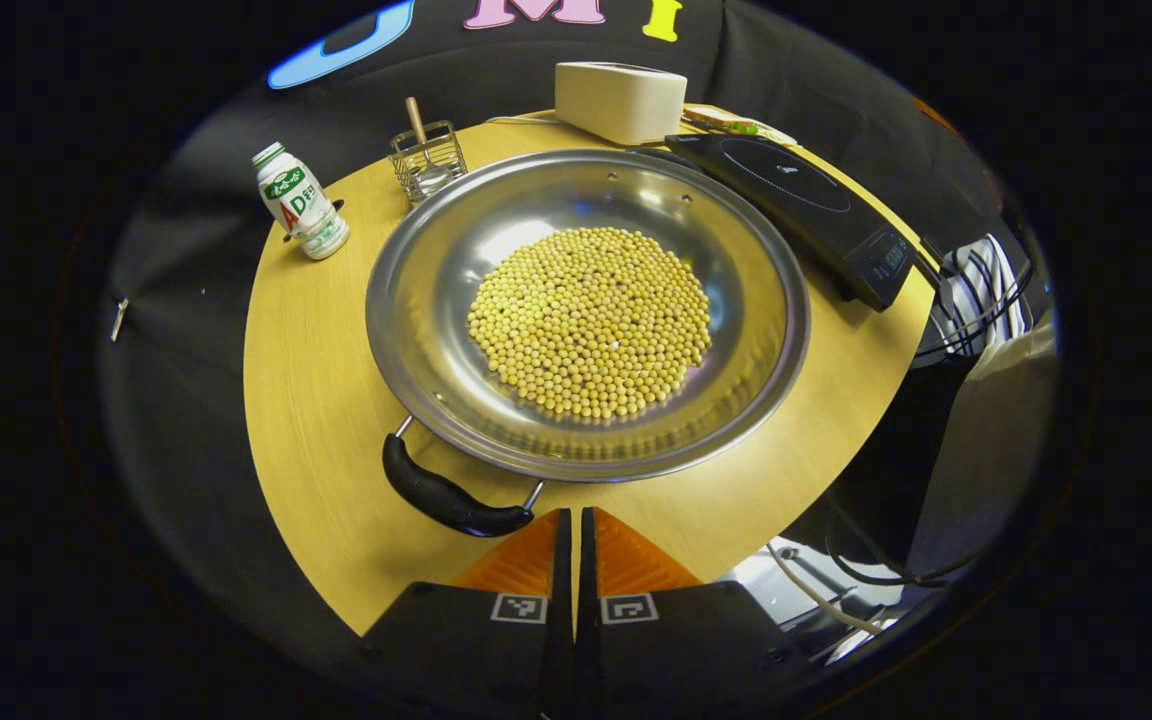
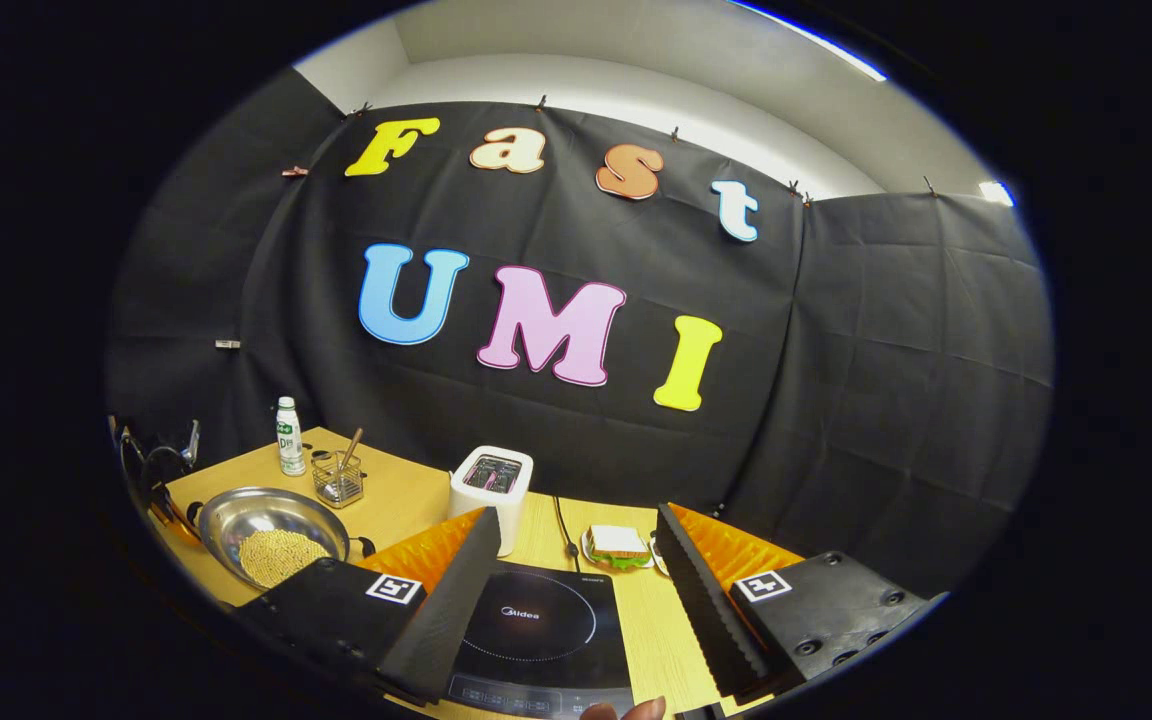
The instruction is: First push the handle of the pot to place it horizontally, then grasp the pot with both hands and set it on the induction cooktop.
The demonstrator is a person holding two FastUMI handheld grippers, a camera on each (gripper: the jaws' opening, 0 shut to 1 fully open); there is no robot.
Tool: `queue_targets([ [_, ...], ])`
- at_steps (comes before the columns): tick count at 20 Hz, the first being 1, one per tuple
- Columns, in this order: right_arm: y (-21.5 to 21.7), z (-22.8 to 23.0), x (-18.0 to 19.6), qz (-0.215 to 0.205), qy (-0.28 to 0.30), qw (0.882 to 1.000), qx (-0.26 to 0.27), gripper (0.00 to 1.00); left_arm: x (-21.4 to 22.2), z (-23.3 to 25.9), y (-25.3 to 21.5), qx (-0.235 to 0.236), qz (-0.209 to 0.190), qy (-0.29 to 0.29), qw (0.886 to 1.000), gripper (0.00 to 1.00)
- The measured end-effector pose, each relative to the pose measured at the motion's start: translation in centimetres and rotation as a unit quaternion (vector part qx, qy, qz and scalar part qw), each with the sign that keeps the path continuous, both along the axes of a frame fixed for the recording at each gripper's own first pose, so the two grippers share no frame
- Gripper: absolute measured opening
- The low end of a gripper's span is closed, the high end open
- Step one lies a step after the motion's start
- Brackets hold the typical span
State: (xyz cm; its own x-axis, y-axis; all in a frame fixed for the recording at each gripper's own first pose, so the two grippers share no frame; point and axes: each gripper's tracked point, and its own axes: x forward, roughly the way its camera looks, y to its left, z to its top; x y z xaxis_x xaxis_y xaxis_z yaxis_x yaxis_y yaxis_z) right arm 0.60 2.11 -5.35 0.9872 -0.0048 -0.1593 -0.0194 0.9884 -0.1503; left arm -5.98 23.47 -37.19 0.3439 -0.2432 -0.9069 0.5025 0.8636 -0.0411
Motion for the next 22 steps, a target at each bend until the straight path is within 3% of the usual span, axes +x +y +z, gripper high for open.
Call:
queue_targets([
  [13, 0.1, -1.0, 0.2, 0.006, 0.021, 1.000, -0.023, 0.98, 7.7, -2.0, 7.0, 0.052, -0.020, -0.020, 0.998, 0.05],
  [22, 0.4, -1.6, 0.3, 0.023, 0.035, 0.999, -0.021, 0.98, 8.9, -1.7, 8.2, 0.065, -0.006, -0.039, 0.997, 0.05],
])
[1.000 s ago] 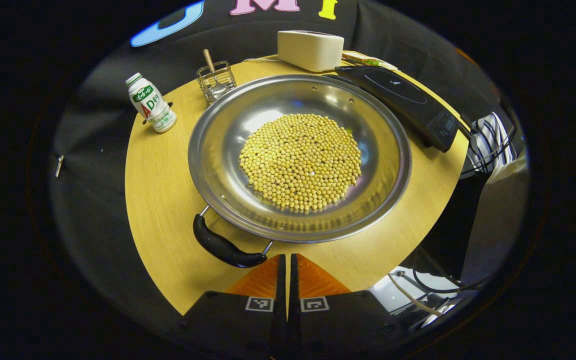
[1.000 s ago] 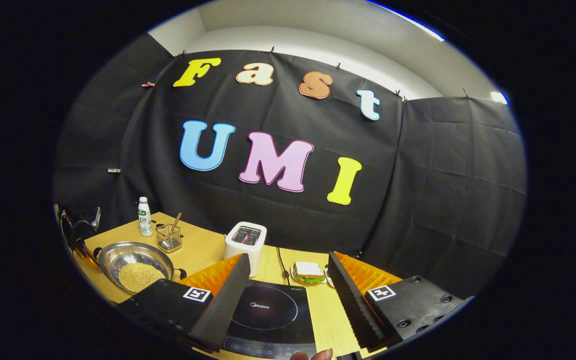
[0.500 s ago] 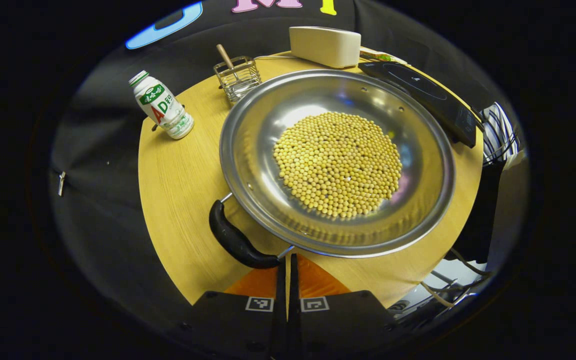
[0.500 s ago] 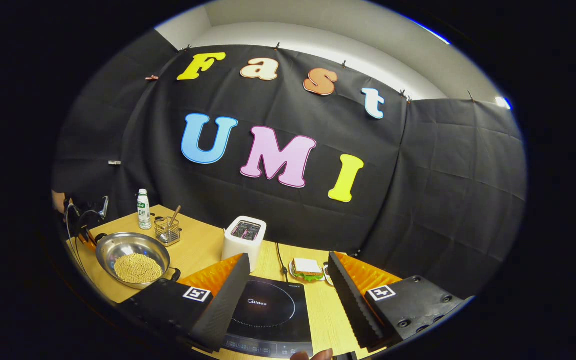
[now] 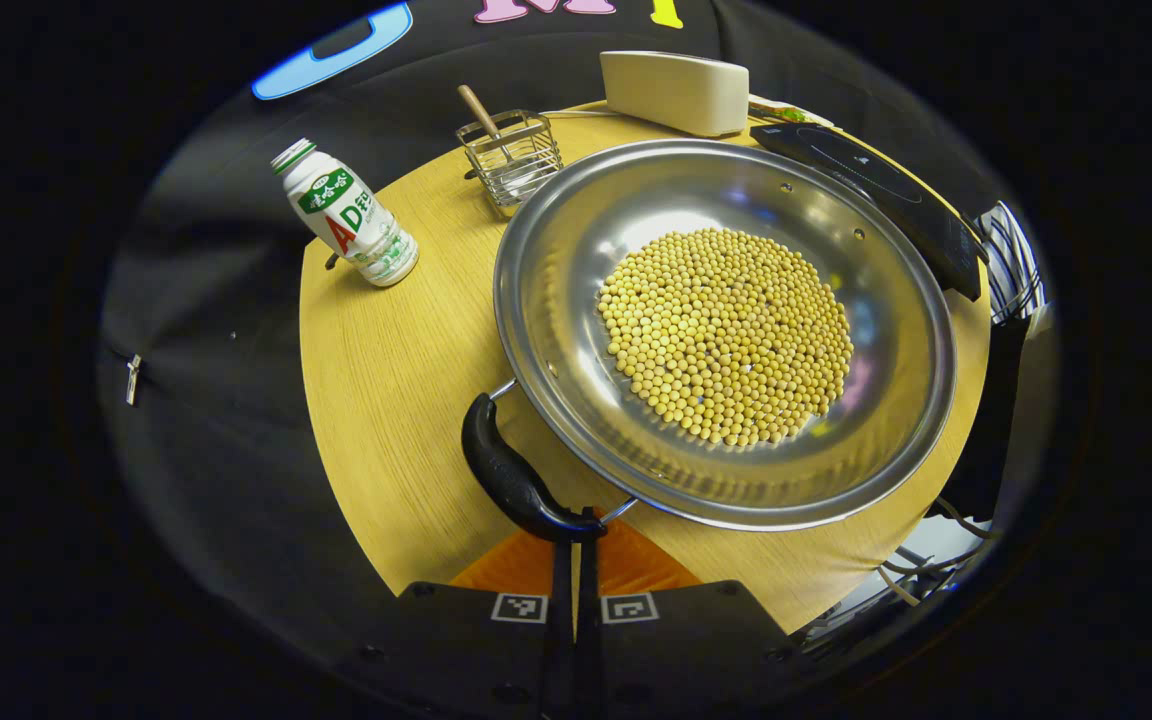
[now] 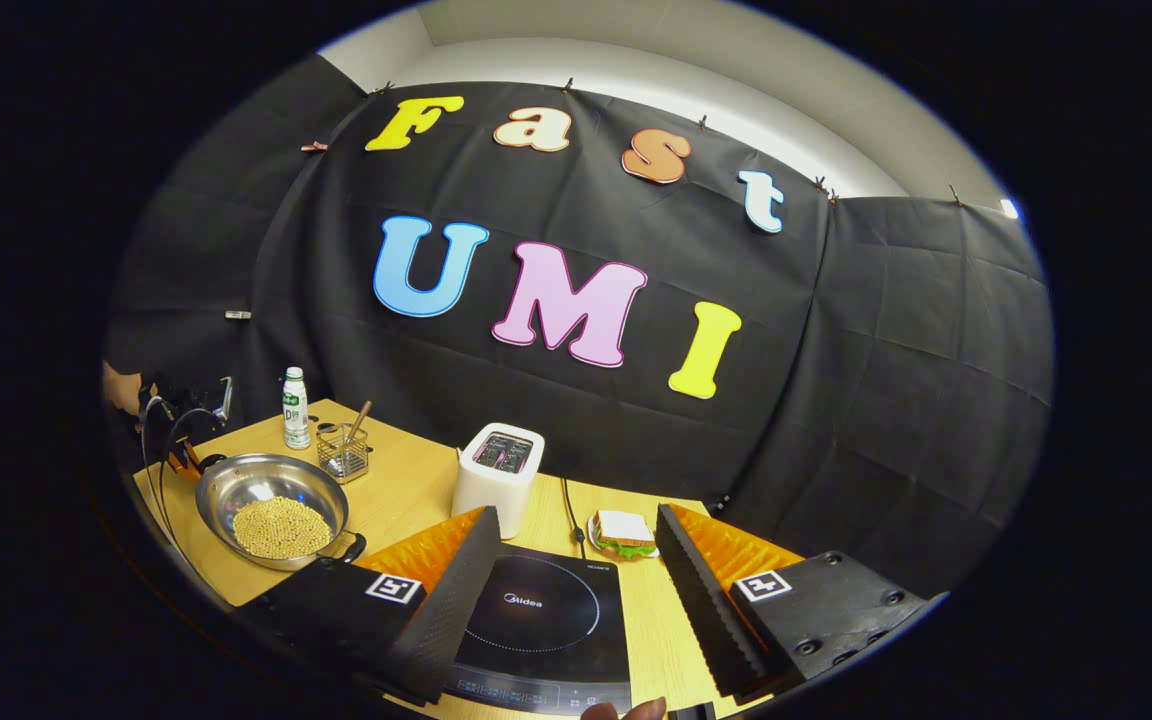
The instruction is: First push the handle of the pot to place it horizontally, then grasp the pot with both hands and set it on the induction cooktop.
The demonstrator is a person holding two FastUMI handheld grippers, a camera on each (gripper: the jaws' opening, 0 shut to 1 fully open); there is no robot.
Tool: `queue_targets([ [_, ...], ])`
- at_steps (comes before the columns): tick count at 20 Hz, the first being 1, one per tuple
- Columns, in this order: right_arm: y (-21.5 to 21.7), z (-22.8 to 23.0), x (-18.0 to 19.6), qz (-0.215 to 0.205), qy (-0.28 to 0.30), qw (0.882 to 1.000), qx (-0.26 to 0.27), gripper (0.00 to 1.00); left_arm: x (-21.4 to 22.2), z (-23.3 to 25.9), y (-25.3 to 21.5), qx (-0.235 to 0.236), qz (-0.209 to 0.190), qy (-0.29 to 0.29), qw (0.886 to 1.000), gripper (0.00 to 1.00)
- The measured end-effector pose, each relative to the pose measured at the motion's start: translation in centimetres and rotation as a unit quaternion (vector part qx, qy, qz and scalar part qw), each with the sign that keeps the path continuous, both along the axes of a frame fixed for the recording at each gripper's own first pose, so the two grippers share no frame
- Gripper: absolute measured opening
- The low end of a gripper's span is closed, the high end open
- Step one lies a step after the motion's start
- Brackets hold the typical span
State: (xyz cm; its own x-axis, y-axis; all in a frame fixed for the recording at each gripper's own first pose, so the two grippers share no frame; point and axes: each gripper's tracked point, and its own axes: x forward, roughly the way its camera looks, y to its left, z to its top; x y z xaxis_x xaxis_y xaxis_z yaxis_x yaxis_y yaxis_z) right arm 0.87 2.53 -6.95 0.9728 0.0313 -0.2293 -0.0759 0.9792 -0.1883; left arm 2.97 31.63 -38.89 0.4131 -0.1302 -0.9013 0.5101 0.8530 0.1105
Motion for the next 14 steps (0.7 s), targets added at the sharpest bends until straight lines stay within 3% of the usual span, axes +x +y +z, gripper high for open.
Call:
queue_targets([
  [4, 0.4, -0.7, 0.2, 0.012, 0.009, 1.000, 0.007, 0.98, -1.2, 1.1, 0.5, 0.007, 0.025, -0.028, 0.999, 0.05],
  [8, 1.6, -1.2, -0.6, 0.025, 0.015, 0.999, 0.014, 0.98, -2.8, 3.7, 1.2, 0.013, 0.065, -0.094, 0.993, 0.06],
  [9, 1.7, -1.4, -0.6, 0.028, 0.017, 0.999, 0.015, 0.98, -3.1, 4.6, 1.1, 0.008, 0.077, -0.114, 0.990, 0.13],
  [10, 1.9, -1.6, -0.7, 0.031, 0.020, 0.999, 0.018, 0.98, -3.7, 5.3, 1.1, 0.003, 0.092, -0.132, 0.987, 0.12],
  [14, 3.4, -2.4, -0.7, 0.047, 0.035, 0.998, 0.030, 0.98, -4.1, 9.1, -0.4, -0.064, 0.155, -0.212, 0.963, 0.84],
])
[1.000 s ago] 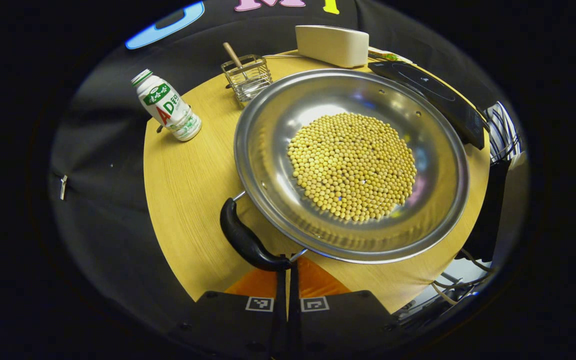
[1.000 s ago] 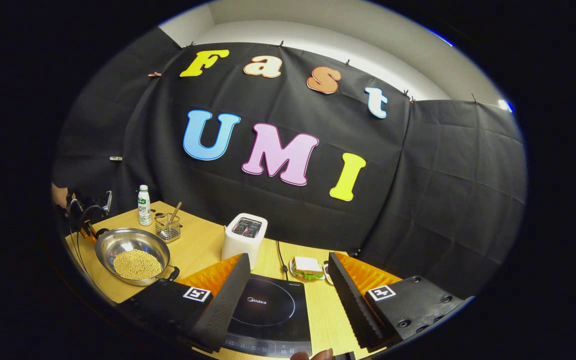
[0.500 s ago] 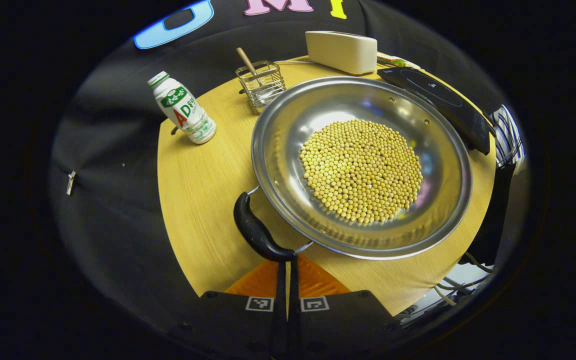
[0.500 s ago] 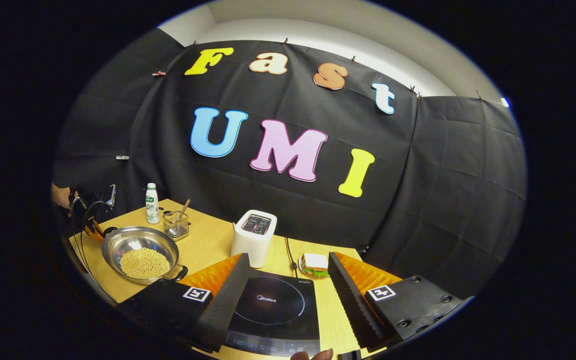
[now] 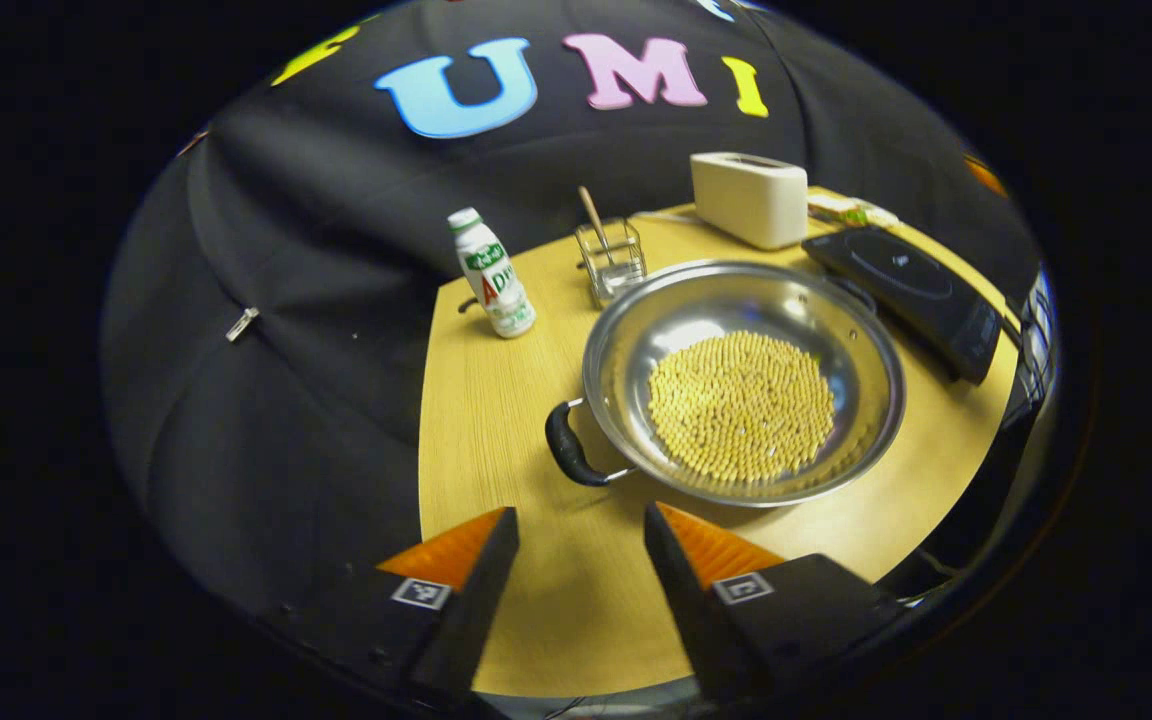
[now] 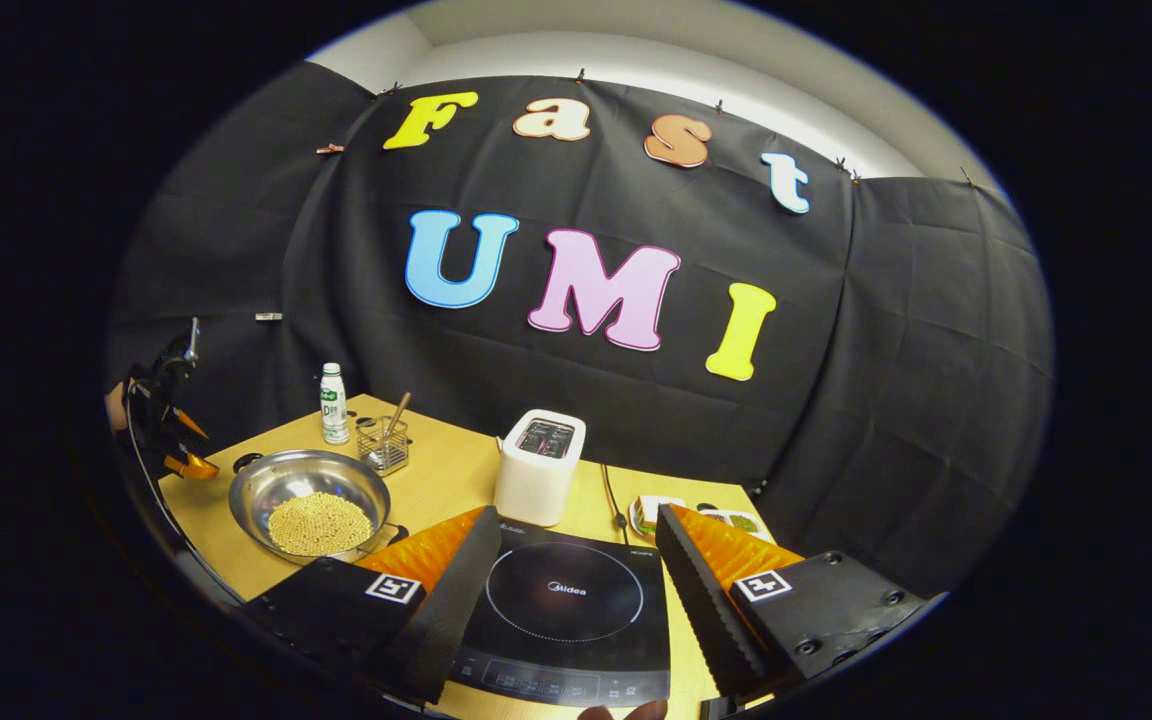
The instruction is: First push the handle of the pot to place it horizontally, then grasp the pot with both hands and set it on the induction cooktop.
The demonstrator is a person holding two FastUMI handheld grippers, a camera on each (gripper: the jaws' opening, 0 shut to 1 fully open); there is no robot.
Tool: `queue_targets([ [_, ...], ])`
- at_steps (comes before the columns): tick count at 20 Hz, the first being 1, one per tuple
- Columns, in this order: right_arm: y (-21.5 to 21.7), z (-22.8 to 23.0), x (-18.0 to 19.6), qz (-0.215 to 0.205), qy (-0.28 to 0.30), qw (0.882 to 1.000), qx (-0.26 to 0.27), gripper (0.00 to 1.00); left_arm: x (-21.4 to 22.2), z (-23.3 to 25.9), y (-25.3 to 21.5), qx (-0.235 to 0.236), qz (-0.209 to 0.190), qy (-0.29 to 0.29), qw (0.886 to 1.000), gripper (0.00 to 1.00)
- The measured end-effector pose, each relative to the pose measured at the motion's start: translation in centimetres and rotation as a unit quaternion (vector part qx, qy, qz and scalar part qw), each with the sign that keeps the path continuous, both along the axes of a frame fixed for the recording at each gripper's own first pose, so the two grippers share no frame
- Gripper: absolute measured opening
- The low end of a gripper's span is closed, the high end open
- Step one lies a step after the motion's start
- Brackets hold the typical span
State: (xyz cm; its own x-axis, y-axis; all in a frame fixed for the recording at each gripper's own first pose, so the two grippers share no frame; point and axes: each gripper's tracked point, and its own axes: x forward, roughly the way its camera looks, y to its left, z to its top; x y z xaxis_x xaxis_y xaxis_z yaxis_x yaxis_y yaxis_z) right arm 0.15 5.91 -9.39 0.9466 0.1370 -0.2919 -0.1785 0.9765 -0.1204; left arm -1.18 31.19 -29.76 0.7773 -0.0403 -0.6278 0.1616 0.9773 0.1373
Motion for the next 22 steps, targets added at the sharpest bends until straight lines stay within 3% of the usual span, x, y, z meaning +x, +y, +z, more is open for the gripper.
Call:
queue_targets([
  [1, 0.6, -0.2, 0.0, 0.006, 0.004, 1.000, 0.005, 0.98, 0.1, 1.0, -0.5, -0.024, 0.015, -0.019, 0.999, 0.93],
  [2, 1.3, -0.3, 0.1, 0.012, 0.007, 1.000, 0.014, 0.98, 0.4, 1.4, -0.8, -0.045, 0.033, -0.034, 0.998, 0.96],
  [6, 5.1, -2.2, 0.8, 0.039, 0.045, 0.996, 0.062, 0.98, 1.5, 2.0, -0.6, -0.078, 0.098, -0.055, 0.991, 0.97],
  [10, 8.7, -5.1, 2.5, 0.062, 0.096, 0.989, 0.092, 0.98, 3.3, 2.2, -0.9, -0.087, 0.099, -0.064, 0.989, 0.97],
  [17, 14.8, -11.3, 5.1, 0.055, 0.197, 0.969, 0.138, 0.98, 5.8, -0.6, -0.2, -0.096, 0.095, -0.036, 0.990, 0.97],
  [22, 19.1, -16.7, 5.7, 0.050, 0.255, 0.956, 0.134, 0.98, 7.4, -2.9, -0.3, -0.101, 0.086, -0.013, 0.991, 0.97],
])
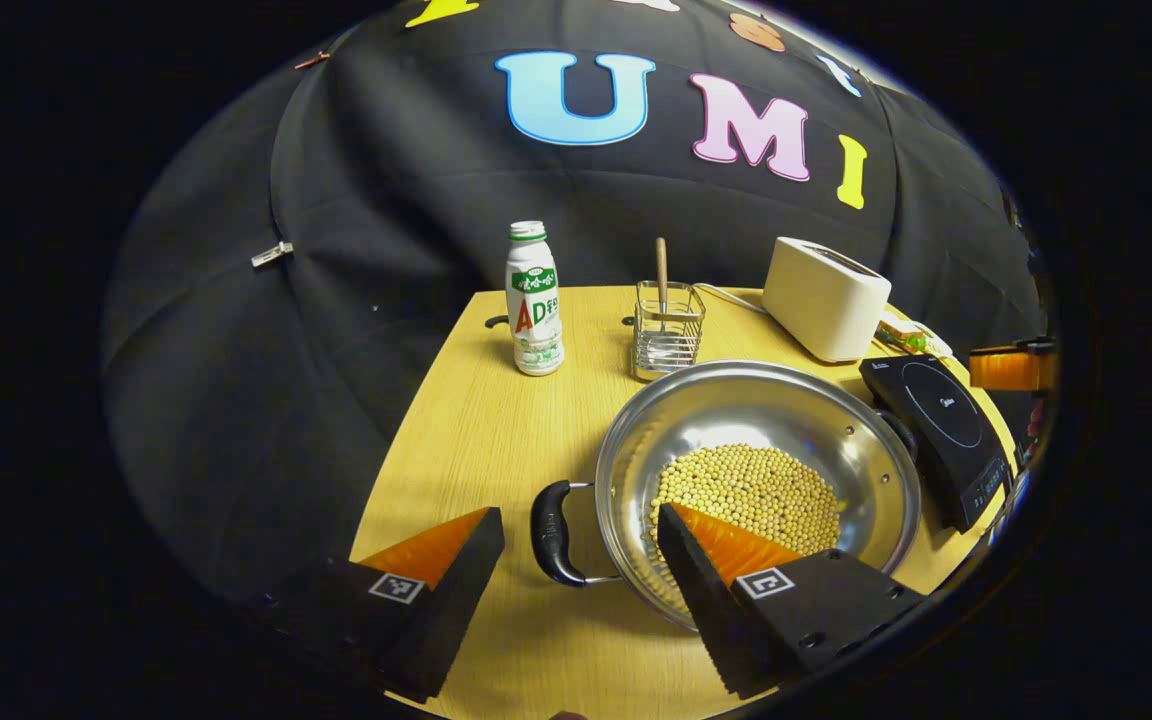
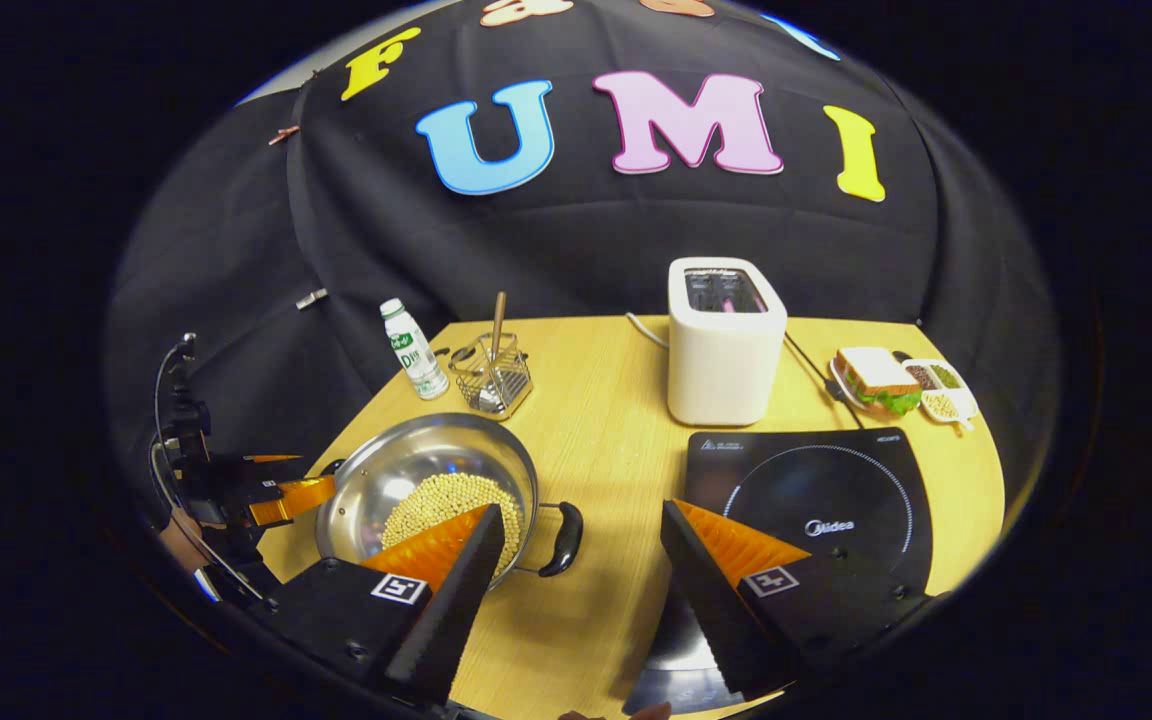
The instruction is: First push the handle of the pot to place it horizontally, then grasp the pot with both hands and set it on the induction cooktop.
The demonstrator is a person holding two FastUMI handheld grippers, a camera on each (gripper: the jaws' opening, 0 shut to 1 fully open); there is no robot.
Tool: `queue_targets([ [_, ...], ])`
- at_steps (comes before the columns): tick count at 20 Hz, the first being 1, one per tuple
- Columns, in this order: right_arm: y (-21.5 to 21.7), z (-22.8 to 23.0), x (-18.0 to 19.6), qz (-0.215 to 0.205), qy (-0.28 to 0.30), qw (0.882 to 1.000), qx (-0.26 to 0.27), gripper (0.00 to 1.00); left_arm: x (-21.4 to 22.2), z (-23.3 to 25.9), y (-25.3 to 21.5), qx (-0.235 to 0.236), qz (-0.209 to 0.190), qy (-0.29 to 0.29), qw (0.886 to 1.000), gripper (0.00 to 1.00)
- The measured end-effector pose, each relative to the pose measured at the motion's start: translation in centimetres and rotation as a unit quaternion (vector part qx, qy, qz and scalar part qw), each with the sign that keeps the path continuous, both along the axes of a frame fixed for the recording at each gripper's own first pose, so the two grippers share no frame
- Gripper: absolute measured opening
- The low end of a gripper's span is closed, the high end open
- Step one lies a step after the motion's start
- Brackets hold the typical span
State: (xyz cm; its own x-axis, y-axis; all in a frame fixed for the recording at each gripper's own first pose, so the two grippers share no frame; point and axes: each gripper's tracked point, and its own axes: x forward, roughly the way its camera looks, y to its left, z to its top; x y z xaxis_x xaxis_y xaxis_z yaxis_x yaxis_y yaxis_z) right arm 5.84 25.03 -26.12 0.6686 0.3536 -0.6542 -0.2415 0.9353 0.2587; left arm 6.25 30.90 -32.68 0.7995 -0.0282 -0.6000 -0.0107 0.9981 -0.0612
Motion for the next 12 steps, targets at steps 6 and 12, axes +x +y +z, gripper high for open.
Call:
queue_targets([
  [6, 2.9, -6.9, 0.6, 0.005, 0.077, 0.996, -0.033, 0.98, 1.3, -3.1, 0.2, 0.001, -0.007, 0.037, 0.999, 0.97],
  [12, 4.3, -11.8, 0.1, 0.010, 0.132, 0.989, -0.064, 0.99, 1.9, -5.1, 0.2, -0.006, 0.001, 0.061, 0.998, 0.95],
])
